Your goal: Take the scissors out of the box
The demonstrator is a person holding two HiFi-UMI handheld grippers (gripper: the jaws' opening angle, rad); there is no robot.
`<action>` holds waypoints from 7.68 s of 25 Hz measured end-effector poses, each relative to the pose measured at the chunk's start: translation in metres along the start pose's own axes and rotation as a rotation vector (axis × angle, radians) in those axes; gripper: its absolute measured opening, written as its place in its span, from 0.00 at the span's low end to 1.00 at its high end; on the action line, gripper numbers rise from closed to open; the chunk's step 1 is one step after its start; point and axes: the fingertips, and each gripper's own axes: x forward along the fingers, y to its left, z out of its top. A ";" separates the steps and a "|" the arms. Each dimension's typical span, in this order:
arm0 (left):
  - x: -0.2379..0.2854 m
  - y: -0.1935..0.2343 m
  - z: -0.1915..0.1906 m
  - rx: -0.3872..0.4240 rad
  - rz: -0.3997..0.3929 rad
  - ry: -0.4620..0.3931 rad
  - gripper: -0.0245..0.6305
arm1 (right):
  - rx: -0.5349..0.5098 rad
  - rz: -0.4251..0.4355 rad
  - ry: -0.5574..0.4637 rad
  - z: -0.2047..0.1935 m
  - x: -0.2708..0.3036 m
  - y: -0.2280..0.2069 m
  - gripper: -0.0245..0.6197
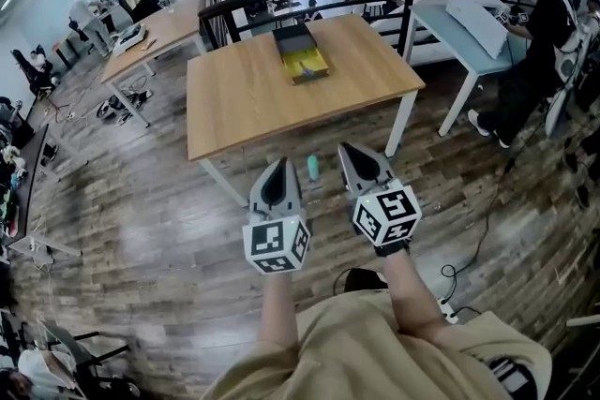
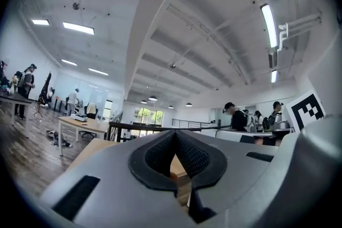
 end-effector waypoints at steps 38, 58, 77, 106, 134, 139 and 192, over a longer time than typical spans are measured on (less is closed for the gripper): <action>0.452 0.116 -0.044 -0.006 0.029 0.093 0.05 | 0.043 0.078 0.104 -0.044 0.391 -0.260 0.05; 0.636 0.211 -0.063 0.034 -0.113 0.024 0.05 | -0.004 0.005 0.232 -0.094 0.572 -0.324 0.05; 0.764 0.303 -0.142 -0.020 -0.137 0.150 0.05 | 0.018 -0.038 0.673 -0.244 0.684 -0.394 0.05; 0.795 0.356 -0.217 -0.116 -0.104 0.260 0.05 | 0.051 0.132 1.517 -0.462 0.660 -0.380 0.28; 0.764 0.358 -0.191 -0.035 -0.039 0.222 0.05 | 0.177 -0.104 1.314 -0.436 0.672 -0.395 0.17; 0.752 0.352 -0.171 -0.001 -0.025 0.197 0.05 | 0.243 -0.150 1.115 -0.379 0.676 -0.391 0.17; 0.605 0.222 -0.013 0.098 0.017 -0.001 0.05 | -0.144 -0.094 0.089 -0.021 0.552 -0.333 0.17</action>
